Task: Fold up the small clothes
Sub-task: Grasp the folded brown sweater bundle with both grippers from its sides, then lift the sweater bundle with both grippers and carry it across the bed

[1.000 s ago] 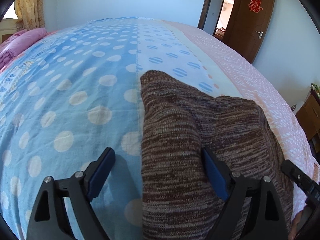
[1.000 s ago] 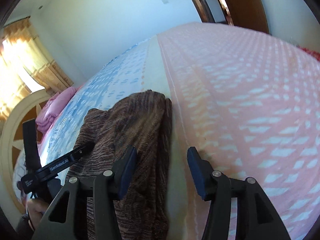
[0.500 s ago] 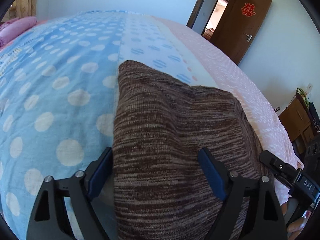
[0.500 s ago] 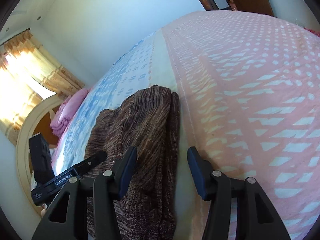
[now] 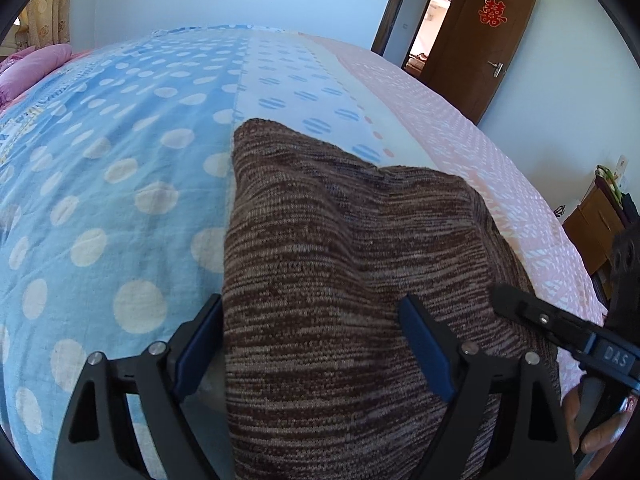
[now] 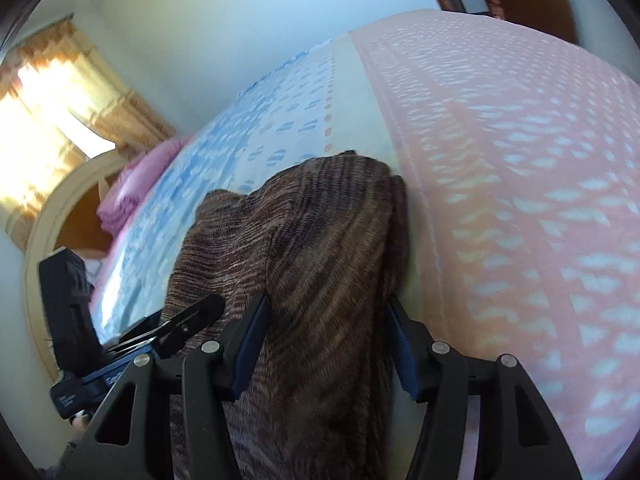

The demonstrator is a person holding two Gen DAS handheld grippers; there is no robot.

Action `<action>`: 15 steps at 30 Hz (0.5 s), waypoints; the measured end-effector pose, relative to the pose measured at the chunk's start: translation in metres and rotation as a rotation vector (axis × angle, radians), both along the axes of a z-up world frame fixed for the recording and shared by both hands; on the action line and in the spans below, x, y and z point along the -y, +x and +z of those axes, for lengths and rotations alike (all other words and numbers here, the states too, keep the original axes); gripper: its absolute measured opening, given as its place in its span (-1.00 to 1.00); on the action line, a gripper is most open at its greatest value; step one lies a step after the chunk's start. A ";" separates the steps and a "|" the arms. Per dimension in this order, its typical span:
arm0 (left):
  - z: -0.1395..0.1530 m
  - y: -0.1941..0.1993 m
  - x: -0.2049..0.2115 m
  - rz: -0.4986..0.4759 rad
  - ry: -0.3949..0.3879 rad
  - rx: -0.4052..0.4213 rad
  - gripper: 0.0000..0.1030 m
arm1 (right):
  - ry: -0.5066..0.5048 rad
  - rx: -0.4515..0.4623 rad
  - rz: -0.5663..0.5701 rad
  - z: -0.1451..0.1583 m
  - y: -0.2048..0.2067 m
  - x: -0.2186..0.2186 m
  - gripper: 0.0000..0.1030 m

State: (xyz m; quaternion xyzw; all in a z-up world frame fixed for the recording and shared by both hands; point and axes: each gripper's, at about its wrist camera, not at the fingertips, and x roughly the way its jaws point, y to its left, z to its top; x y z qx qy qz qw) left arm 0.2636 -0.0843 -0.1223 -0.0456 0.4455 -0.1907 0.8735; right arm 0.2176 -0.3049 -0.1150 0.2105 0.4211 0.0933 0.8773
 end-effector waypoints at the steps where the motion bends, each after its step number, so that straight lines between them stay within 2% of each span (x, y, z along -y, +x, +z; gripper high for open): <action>1: 0.000 0.000 0.000 0.000 0.000 0.000 0.72 | -0.012 0.000 0.006 -0.001 0.004 -0.002 0.12; 4: 0.000 0.001 0.002 -0.002 0.003 0.000 0.74 | -0.044 0.027 0.015 -0.004 0.005 -0.011 0.06; 7: 0.000 0.000 0.004 -0.006 0.013 0.001 0.77 | -0.039 0.042 0.023 -0.003 0.003 -0.011 -0.25; 9: 0.000 0.000 0.004 -0.005 0.012 0.002 0.77 | -0.059 0.053 0.028 -0.001 0.001 -0.015 -0.38; 12: 0.000 0.001 0.003 -0.005 0.011 0.004 0.75 | -0.127 0.068 0.032 0.002 0.000 -0.024 -0.40; 15: -0.001 0.001 0.002 -0.006 0.013 0.005 0.75 | -0.081 0.059 0.021 0.000 0.000 -0.016 -0.33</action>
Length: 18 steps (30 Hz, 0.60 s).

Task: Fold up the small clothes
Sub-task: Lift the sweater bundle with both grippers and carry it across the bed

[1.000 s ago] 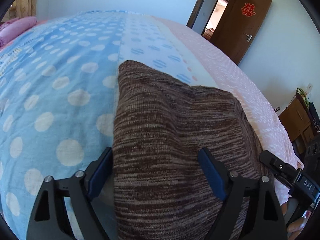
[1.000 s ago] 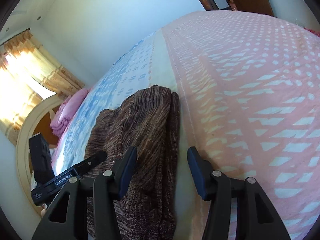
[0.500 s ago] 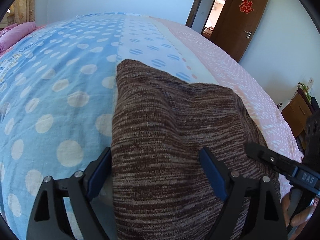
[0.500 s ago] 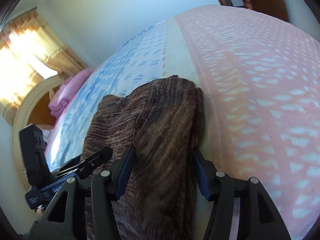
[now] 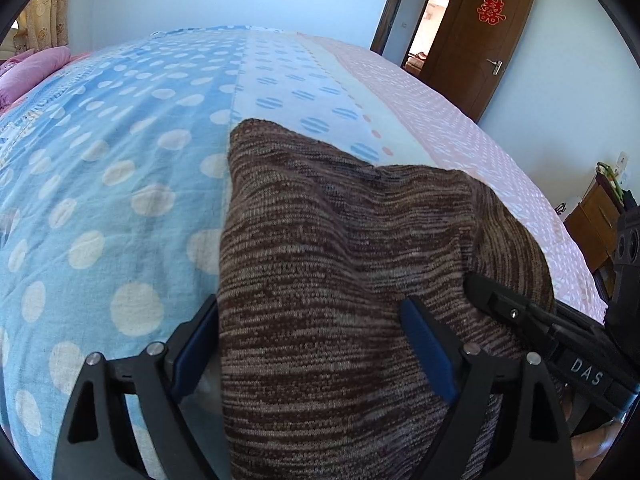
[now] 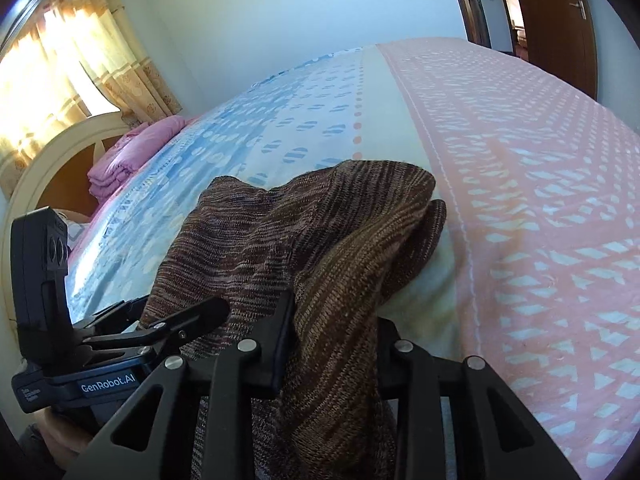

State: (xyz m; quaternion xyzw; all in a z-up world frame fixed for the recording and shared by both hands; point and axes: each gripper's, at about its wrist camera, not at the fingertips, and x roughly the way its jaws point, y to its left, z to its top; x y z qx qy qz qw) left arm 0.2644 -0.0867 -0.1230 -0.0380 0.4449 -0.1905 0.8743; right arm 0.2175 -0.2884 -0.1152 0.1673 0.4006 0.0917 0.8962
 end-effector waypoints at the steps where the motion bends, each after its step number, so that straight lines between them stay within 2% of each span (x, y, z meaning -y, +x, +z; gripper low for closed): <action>1: 0.000 0.000 0.000 0.000 0.001 0.000 0.75 | 0.042 -0.012 -0.007 -0.003 0.001 0.006 -0.25; 4: 0.000 0.000 0.000 -0.001 0.006 0.000 0.76 | 0.173 -0.029 -0.016 -0.012 0.002 0.022 -0.22; 7: 0.000 0.001 0.001 -0.002 0.006 0.000 0.76 | 0.178 -0.031 -0.011 -0.012 0.004 0.021 -0.22; 9: -0.001 0.001 0.000 -0.001 -0.001 0.001 0.72 | 0.137 -0.027 -0.011 -0.010 0.004 0.016 -0.27; 10: 0.000 0.002 -0.001 0.001 -0.005 0.005 0.68 | 0.109 -0.022 -0.007 -0.007 0.003 0.011 -0.35; 13: 0.000 0.000 -0.002 0.009 -0.017 0.016 0.43 | 0.005 0.004 -0.014 0.001 -0.002 -0.004 -0.47; 14: 0.000 0.000 -0.003 0.015 -0.022 0.022 0.25 | -0.039 0.012 -0.022 0.003 -0.002 -0.010 -0.50; 16: 0.001 -0.002 -0.005 0.015 -0.034 0.033 0.02 | -0.131 0.026 -0.048 0.010 -0.007 -0.026 -0.52; 18: 0.002 -0.003 -0.005 0.010 -0.040 0.039 -0.15 | -0.211 0.042 -0.070 0.017 -0.012 -0.040 -0.54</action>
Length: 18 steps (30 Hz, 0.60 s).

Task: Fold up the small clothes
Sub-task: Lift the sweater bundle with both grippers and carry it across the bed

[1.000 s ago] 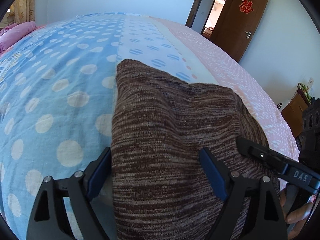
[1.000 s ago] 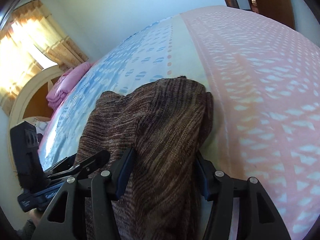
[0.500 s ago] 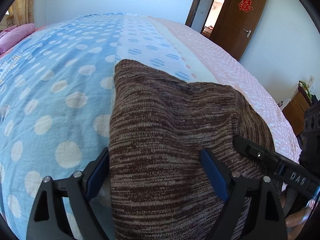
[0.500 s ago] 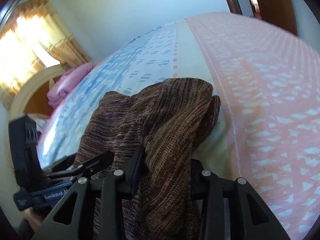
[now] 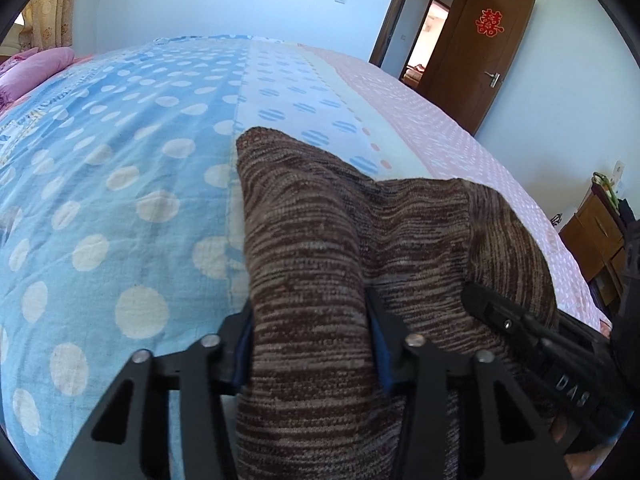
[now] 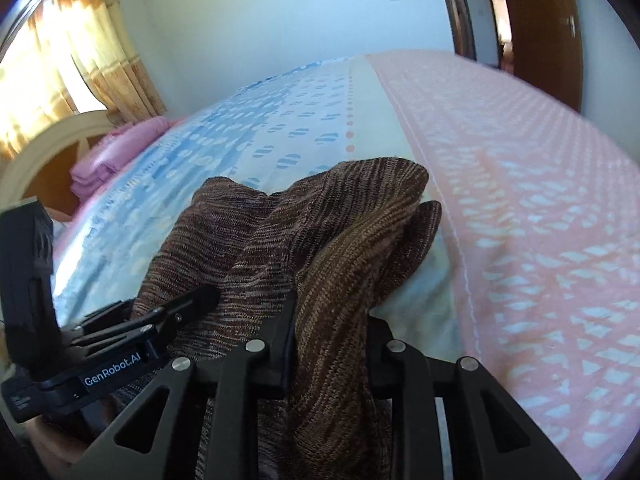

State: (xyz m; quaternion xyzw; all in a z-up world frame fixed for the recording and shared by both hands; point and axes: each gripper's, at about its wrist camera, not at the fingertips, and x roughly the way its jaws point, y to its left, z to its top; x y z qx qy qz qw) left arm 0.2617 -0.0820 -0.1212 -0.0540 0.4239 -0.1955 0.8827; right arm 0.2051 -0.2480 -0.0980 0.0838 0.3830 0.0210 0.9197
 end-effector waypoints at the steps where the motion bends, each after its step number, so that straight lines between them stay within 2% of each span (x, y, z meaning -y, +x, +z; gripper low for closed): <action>1: 0.001 -0.001 0.000 -0.003 0.000 0.002 -0.18 | -0.031 0.017 -0.010 0.006 -0.005 -0.008 -0.55; 5: 0.009 -0.010 0.001 -0.025 0.031 0.030 -0.35 | -0.064 0.083 -0.015 0.031 -0.029 -0.027 -0.55; 10: 0.031 -0.030 -0.006 -0.034 0.026 0.071 -0.36 | -0.106 0.140 -0.013 0.055 -0.062 -0.042 -0.55; 14: 0.052 -0.055 -0.010 -0.056 0.031 0.134 -0.36 | -0.079 0.182 -0.028 0.076 -0.091 -0.046 -0.55; 18: 0.067 -0.078 -0.013 -0.086 0.003 0.145 -0.36 | -0.053 0.201 -0.047 0.092 -0.125 -0.043 -0.55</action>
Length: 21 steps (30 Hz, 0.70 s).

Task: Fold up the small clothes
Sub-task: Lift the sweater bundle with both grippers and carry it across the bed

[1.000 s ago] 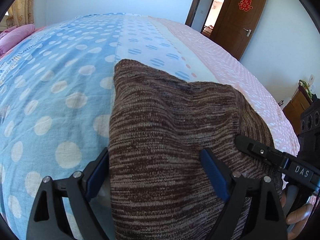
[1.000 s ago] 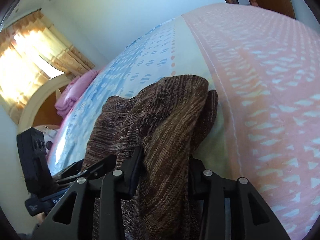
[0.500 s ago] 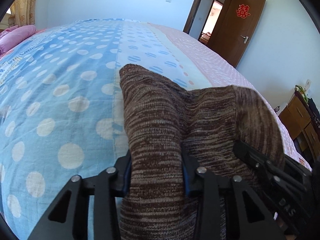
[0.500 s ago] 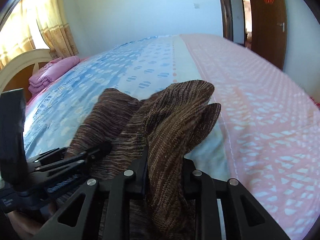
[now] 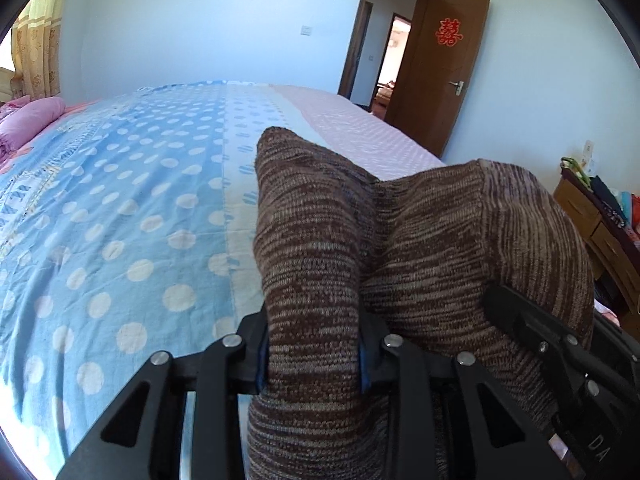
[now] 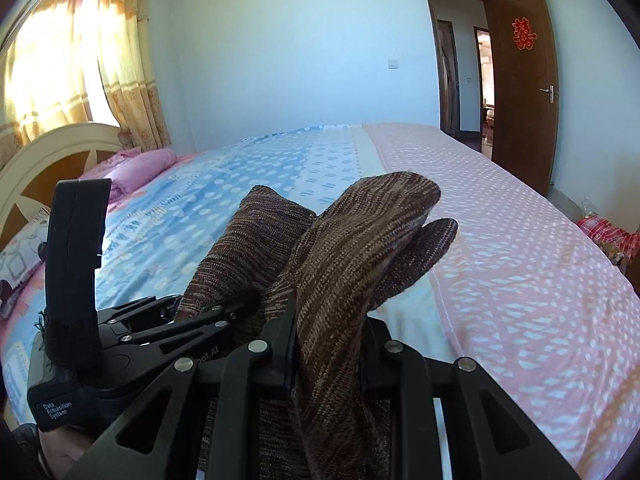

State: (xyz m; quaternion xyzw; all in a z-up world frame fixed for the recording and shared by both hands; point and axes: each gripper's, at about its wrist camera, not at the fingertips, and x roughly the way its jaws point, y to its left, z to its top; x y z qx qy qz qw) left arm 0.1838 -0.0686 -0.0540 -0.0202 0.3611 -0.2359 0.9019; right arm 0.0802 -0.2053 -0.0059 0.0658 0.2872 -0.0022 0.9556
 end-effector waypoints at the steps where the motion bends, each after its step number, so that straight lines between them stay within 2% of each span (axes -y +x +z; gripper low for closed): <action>1: 0.003 -0.006 0.000 -0.014 -0.003 0.001 -0.36 | 0.003 0.005 -0.004 0.004 -0.011 0.001 -0.56; 5: 0.012 -0.030 0.008 -0.082 -0.018 -0.001 -0.36 | -0.010 0.022 -0.034 0.012 -0.053 0.006 -0.56; 11: 0.015 -0.056 0.044 -0.213 -0.043 -0.011 -0.36 | -0.022 0.024 -0.140 0.020 -0.102 0.038 -0.56; 17: 0.017 -0.060 0.097 -0.305 -0.041 0.004 -0.36 | -0.042 0.035 -0.240 0.021 -0.121 0.086 -0.56; 21: 0.013 -0.053 0.133 -0.339 -0.038 0.015 -0.36 | -0.069 0.042 -0.297 0.017 -0.119 0.114 -0.56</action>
